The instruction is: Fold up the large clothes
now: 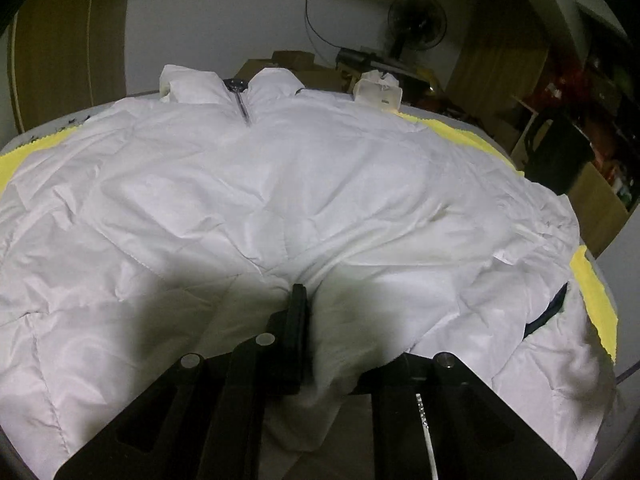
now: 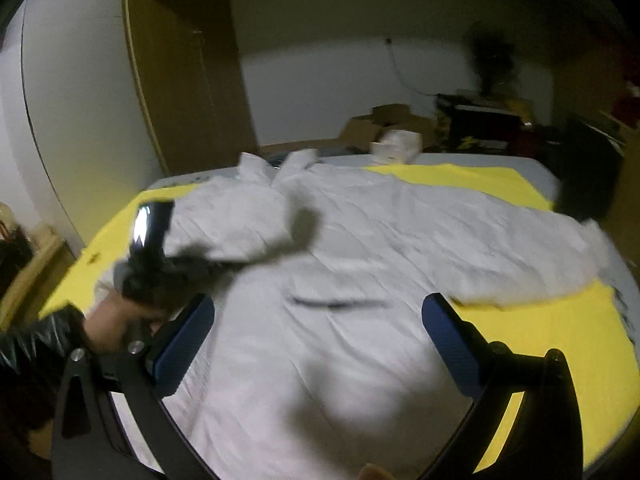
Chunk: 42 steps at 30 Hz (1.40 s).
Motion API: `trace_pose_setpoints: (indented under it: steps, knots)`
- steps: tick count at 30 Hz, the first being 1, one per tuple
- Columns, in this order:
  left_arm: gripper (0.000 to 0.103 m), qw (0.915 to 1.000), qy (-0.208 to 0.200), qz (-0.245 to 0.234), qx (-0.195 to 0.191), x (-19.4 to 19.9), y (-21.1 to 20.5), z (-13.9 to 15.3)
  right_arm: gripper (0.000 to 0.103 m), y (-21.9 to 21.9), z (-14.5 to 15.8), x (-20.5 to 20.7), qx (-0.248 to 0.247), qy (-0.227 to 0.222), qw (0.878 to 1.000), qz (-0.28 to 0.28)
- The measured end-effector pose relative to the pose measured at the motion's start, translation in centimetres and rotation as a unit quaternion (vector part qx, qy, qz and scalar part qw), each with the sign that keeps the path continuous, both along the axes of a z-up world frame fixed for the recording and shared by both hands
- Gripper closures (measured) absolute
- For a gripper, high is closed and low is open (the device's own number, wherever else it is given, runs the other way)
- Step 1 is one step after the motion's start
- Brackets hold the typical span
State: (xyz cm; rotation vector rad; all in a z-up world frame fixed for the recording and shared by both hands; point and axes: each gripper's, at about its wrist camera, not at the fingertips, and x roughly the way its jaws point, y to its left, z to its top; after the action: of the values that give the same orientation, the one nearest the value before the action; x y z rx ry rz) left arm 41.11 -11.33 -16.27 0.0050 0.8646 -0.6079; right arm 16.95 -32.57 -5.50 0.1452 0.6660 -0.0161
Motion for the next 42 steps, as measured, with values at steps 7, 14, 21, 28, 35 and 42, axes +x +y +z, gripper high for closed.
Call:
trace_pose_setpoints:
  steps: [7,14,21,28,35,42]
  knots:
    - [0.084,0.9994,-0.015,0.008,-0.030,-3.8,3.0,2.6,0.000,-1.2,1.1,6.2,0.075,0.038,0.996,-0.032]
    - [0.019,0.9971,-0.062,0.043,-0.006,-4.9,2.6,4.6,0.000,-5.8,-1.2,2.1,0.105,0.055,0.988,-0.095]
    - [0.018,0.9967,0.042,0.060,0.034,1.7,-0.2,2.1,0.000,-6.3,-1.7,0.1,0.107,0.051,0.988,-0.104]
    - [0.016,0.9987,0.012,-0.023,0.044,-5.4,-2.3,3.6,0.000,-7.1,-1.8,-1.6,0.094,0.040,0.991,-0.090]
    - [0.015,0.9940,0.037,-0.080,-0.064,-9.6,-4.1,7.4,0.000,-8.5,-1.2,-4.7,0.099,0.006,0.991,-0.086]
    - [0.000,0.9822,0.084,-0.022,-0.166,-4.9,-9.4,10.0,0.000,-12.3,-1.1,-8.8,0.099,-0.033,0.988,-0.115]
